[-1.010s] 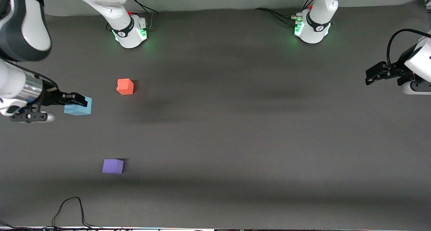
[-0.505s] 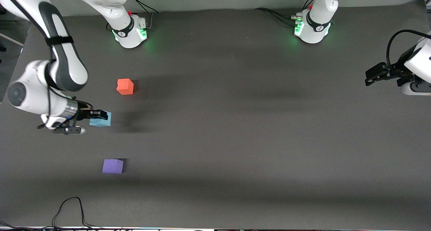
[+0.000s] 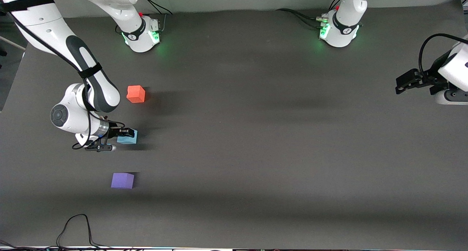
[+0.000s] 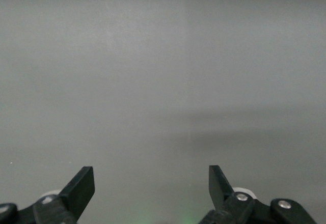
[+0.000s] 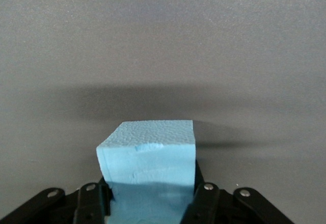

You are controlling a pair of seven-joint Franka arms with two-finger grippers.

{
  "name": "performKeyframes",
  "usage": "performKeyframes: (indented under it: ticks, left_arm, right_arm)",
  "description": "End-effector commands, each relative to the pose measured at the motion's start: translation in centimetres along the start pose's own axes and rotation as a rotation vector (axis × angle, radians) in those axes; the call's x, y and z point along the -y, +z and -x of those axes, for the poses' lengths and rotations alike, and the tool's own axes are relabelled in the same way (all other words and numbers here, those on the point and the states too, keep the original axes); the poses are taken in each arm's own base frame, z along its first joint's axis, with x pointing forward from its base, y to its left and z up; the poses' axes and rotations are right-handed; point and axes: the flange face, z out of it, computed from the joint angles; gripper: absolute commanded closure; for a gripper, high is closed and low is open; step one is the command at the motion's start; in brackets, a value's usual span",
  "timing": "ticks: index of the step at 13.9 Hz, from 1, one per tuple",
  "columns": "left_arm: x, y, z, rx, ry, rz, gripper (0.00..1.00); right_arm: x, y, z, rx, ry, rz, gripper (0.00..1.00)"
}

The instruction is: Place blue block between orange and purple blocks

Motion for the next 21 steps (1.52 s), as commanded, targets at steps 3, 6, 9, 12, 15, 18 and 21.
performKeyframes:
  ticks: [3,6,9,12,15,18,21]
  left_arm:
    - [-0.2,0.0,0.1,-0.012,-0.015,0.010,0.00]
    - [-0.2,0.0,0.1,-0.012,-0.015,0.010,0.00]
    - [-0.2,-0.1,0.1,-0.015,-0.015,0.010,0.00]
    - [-0.3,0.0,0.1,-0.013,-0.013,0.010,0.00]
    - [-0.2,0.0,0.1,-0.016,-0.016,0.011,0.00]
    - [-0.2,0.0,0.1,-0.016,-0.016,0.011,0.00]
    - [-0.3,0.0,0.1,-0.016,-0.015,0.010,0.00]
  right_arm:
    - [0.7,-0.1,0.1,-0.014,-0.015,0.004,0.00]
    - [3.0,-5.0,-0.9,0.002,-0.052,0.007,0.00]
    - [4.2,-12.4,-1.3,-0.014,-0.090,0.021,0.00]
    - [6.8,-20.5,0.8,-0.066,-0.130,0.040,0.00]
    - [9.4,-28.8,3.8,-0.064,-0.196,0.063,0.00]
    - [10.5,-33.3,5.8,-0.043,-0.235,0.106,0.00]
    - [10.1,-35.6,6.4,-0.026,-0.233,0.096,0.00]
